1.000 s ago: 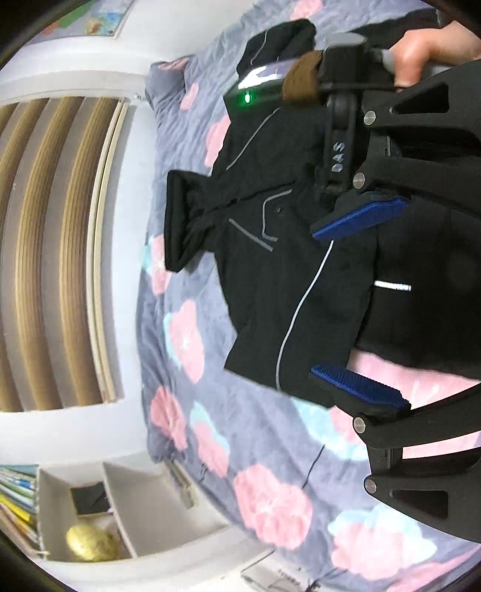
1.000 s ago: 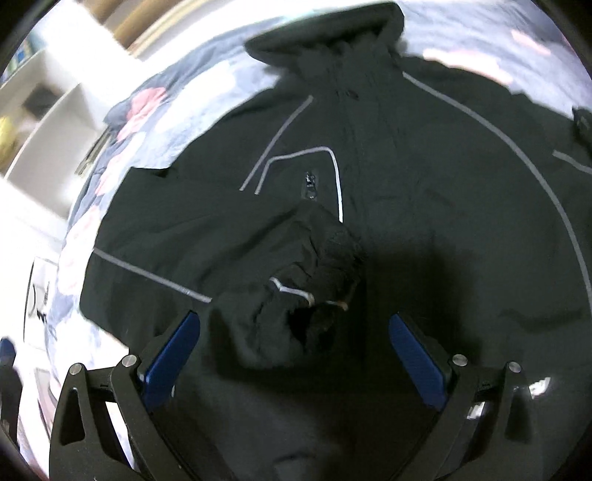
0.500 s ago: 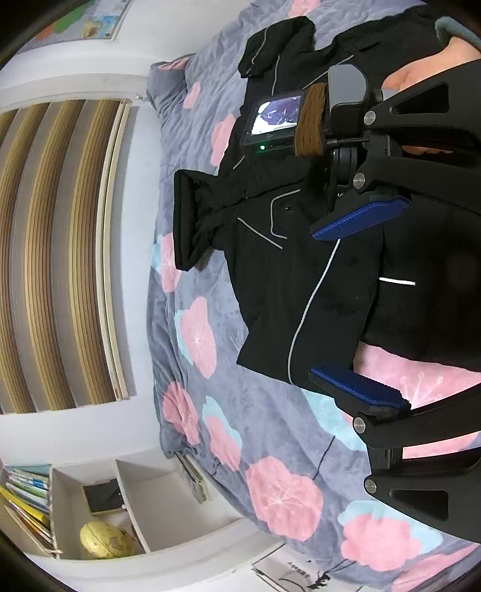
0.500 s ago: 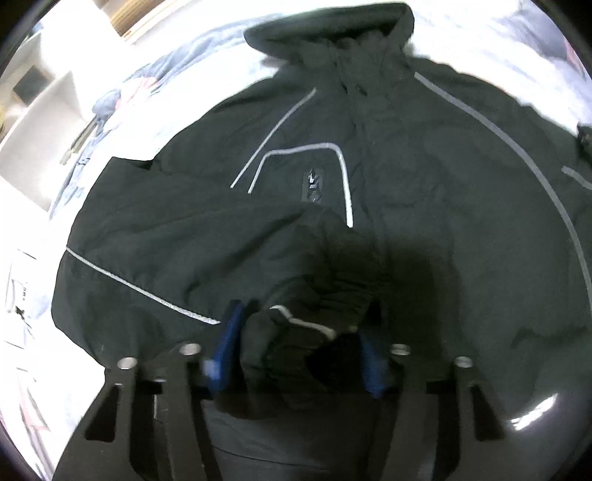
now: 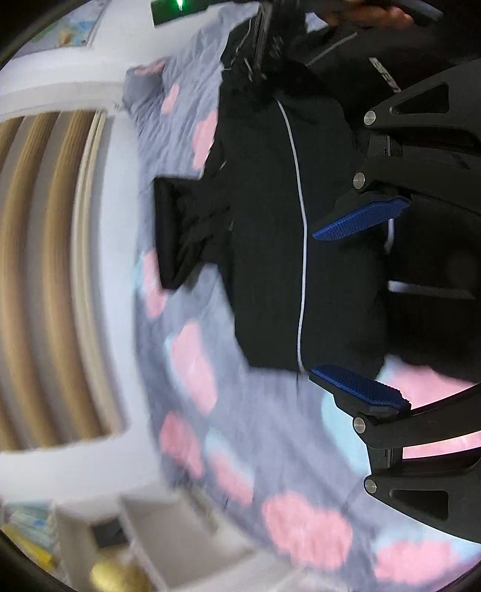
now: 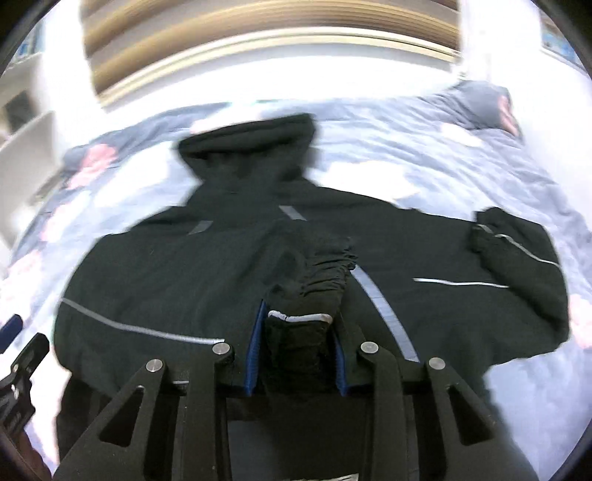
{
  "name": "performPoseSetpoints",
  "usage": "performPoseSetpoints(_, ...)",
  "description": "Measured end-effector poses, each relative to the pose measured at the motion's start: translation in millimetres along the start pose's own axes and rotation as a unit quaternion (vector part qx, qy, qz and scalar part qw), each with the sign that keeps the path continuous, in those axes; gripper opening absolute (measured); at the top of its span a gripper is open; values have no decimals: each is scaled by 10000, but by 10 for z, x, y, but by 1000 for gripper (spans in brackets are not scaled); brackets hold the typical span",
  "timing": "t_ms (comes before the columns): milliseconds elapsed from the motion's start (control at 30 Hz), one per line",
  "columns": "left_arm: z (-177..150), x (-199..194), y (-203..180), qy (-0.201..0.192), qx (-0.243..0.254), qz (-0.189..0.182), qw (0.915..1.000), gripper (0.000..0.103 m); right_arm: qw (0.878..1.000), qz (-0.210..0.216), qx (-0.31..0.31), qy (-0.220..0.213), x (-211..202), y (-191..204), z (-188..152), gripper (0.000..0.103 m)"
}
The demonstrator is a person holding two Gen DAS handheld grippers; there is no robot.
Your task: Fold large clothes
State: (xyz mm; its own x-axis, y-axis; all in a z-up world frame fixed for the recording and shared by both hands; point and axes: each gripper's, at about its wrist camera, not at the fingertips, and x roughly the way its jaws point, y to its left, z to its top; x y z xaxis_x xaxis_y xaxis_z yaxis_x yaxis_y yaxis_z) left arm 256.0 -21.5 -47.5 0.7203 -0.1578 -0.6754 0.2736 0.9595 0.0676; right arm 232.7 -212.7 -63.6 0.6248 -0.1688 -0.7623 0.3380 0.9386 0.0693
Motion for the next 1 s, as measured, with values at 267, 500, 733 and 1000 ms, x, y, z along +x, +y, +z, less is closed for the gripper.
performPoseSetpoints(267, -261, 1278, -168, 1375, -147, -989, 9854, 71, 9961, -539, 108, 696, 900, -506, -176, 39)
performPoseSetpoints(500, -335, 1243, -260, 1169, 115, -982, 9882, 75, 9941, 344, 716, 741, 907, -890, -192, 47)
performPoseSetpoints(733, -182, 819, -315, 980, 43, -1466, 9843, 75, 9932, 778, 831, 246, 343, -819, -145, 55)
performPoseSetpoints(1000, -426, 1083, -454, 1018, 0, -1387, 9851, 75, 9938, 48, -320, 1060, 884, -186, -421, 45)
